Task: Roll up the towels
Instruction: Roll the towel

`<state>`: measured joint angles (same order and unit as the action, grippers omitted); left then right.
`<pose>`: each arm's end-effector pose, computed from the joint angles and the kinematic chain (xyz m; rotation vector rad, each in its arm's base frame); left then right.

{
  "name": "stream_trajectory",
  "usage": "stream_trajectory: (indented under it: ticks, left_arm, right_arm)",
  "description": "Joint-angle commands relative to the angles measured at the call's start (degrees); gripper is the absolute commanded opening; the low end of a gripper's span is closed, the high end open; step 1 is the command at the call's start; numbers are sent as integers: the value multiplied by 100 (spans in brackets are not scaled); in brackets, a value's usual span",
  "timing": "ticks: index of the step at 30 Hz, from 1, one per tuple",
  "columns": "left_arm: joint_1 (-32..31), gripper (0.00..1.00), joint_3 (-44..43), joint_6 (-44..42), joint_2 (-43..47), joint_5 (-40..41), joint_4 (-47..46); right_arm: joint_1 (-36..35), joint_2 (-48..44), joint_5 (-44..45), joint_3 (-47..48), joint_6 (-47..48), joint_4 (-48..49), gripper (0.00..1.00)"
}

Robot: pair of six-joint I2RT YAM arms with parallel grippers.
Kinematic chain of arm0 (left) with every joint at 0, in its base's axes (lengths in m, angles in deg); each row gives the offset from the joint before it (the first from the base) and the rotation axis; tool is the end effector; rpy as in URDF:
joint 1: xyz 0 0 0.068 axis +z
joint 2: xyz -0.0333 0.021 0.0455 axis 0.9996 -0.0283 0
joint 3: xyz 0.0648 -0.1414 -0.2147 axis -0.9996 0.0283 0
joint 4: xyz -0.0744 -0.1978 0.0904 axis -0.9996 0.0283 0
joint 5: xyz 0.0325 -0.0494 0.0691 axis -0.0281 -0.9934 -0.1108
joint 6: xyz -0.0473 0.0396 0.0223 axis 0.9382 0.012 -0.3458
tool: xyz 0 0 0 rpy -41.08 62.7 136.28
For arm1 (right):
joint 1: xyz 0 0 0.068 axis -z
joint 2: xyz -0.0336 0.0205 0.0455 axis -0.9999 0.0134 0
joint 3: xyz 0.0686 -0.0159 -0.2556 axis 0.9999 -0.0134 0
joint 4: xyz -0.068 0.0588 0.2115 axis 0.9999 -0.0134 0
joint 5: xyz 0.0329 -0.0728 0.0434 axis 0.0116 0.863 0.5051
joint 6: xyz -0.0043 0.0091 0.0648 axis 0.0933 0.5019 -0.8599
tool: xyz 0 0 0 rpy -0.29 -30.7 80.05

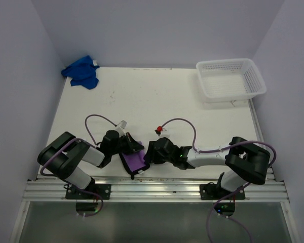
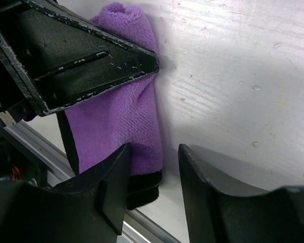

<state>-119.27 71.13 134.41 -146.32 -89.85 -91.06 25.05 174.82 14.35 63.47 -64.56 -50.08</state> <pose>0.1855 -0.1317 0.1150 -0.2787 2.3158 -1.2230 0.1304 0.2501 0.1564 -0.0696 2.4476 0.8682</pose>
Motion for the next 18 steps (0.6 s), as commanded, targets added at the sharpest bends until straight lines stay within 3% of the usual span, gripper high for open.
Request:
stream_trajectory:
  ticks: [1, 12, 18]
  left_arm:
    - [-13, 0, 129, -345, 13, 324, 556]
    - [-13, 0, 155, -362, 83, 509, 732]
    - [-13, 0, 173, -389, 233, 641, 890]
  right_arm:
    - [-7, 94, -271, 22, -92, 288, 48]
    - [-261, 331, -288, 48, -137, 298, 51]
    - [-577, 664, -104, 250, -163, 87, 47]
